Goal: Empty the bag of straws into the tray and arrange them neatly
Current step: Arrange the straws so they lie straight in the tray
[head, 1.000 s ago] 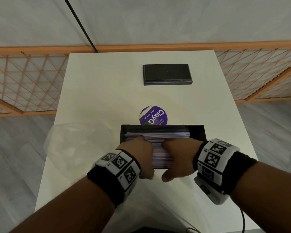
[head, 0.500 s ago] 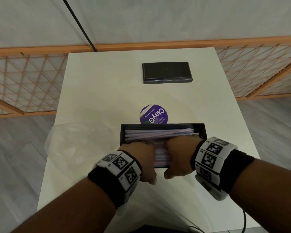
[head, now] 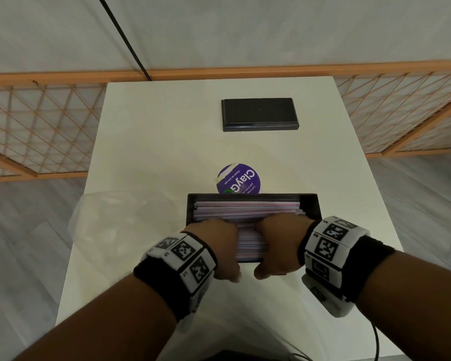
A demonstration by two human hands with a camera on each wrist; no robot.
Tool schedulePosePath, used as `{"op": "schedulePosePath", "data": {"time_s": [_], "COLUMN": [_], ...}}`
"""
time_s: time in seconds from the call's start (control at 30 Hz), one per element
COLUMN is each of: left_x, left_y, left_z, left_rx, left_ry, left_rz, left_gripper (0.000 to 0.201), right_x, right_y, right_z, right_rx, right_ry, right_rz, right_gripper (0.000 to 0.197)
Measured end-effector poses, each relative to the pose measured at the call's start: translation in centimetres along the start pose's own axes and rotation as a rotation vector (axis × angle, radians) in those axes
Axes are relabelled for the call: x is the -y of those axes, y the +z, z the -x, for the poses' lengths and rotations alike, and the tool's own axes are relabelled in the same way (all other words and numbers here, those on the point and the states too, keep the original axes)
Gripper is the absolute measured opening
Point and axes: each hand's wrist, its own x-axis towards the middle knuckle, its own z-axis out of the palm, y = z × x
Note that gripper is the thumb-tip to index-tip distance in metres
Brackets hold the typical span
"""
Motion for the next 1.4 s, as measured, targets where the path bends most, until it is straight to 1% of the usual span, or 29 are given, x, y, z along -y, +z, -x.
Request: {"op": "schedulePosePath", "data": {"time_s": [0.07, 0.13, 0.17, 0.2, 0.3, 0.37, 0.47, 0.6, 0.7, 0.77, 0.87, 1.1, 1.2, 1.23, 1.27, 1.33, 1.4], "left_x": [0.1, 0.4, 0.5, 0.6, 0.6, 0.4, 0.2, 0.2, 0.4, 0.4, 0.4, 0.2, 0.1, 0.0, -0.1, -0.3, -0.3], "left_y": [-0.4, -0.7, -0.8, -0.7, -0.3, -0.1, 0.2, 0.6, 0.7, 0.7, 0.7, 0.2, -0.2, -0.4, -0.4, -0.2, 0.3], "left_z": [0.6, 1.1, 1.2, 1.4, 1.1, 0.6, 0.3, 0.0, -0.1, -0.1, 0.1, 0.5, 1.2, 1.3, 1.4, 1.2, 0.9], "left_rx": [-0.072, -0.164, -0.179, -0.164, -0.040, -0.010, -0.034, -0.043, -0.062, -0.065, -0.053, -0.048, -0.152, -0.173, -0.168, -0.101, -0.056], "left_ry": [0.036, 0.070, 0.081, 0.083, 0.053, 0.051, 0.044, 0.037, 0.055, 0.059, 0.058, 0.053, 0.081, 0.093, 0.099, 0.091, 0.081], "left_rz": [-0.005, -0.008, -0.005, -0.005, -0.019, -0.041, -0.068, -0.091, -0.083, -0.085, -0.082, -0.065, -0.071, -0.079, -0.086, -0.092, -0.086], "left_gripper": [0.068, 0.068, 0.069, 0.069, 0.065, 0.065, 0.066, 0.063, 0.069, 0.066, 0.062, 0.065, 0.060, 0.059, 0.058, 0.056, 0.054], "right_x": [-0.1, -0.2, -0.2, -0.2, 0.1, 0.3, 0.6, 0.8, 0.8, 0.5, -0.1, -0.3, -0.3, -0.3, -0.2, -0.1, 0.1], "right_y": [0.0, -0.1, -0.1, -0.1, 0.0, 0.2, 0.4, 0.6, 0.9, 1.3, 1.7, 1.5, 1.3, 1.2, 1.0, 0.7, 0.3], "right_z": [0.2, 0.5, 0.6, 0.8, 0.8, 0.7, 0.4, 0.9, 0.8, 0.4, 0.1, 0.1, 0.2, 0.3, 0.3, 0.5, 0.9], "right_rx": [-0.010, -0.086, -0.129, -0.147, -0.099, -0.079, -0.087, -0.174, -0.138, -0.124, -0.141, -0.099, -0.086, -0.085, -0.086, -0.103, -0.160], "right_ry": [-0.014, -0.037, -0.053, -0.066, -0.070, -0.048, -0.034, -0.058, -0.058, -0.033, -0.010, -0.006, -0.010, -0.011, -0.009, -0.007, -0.016], "right_rz": [0.028, 0.061, 0.052, 0.039, 0.040, 0.063, 0.103, 0.165, 0.077, 0.056, 0.055, 0.021, 0.038, 0.050, 0.064, 0.098, 0.131], "right_gripper": [0.048, 0.054, 0.056, 0.056, 0.048, 0.048, 0.051, 0.052, 0.056, 0.063, 0.071, 0.053, 0.048, 0.049, 0.051, 0.058, 0.063]}}
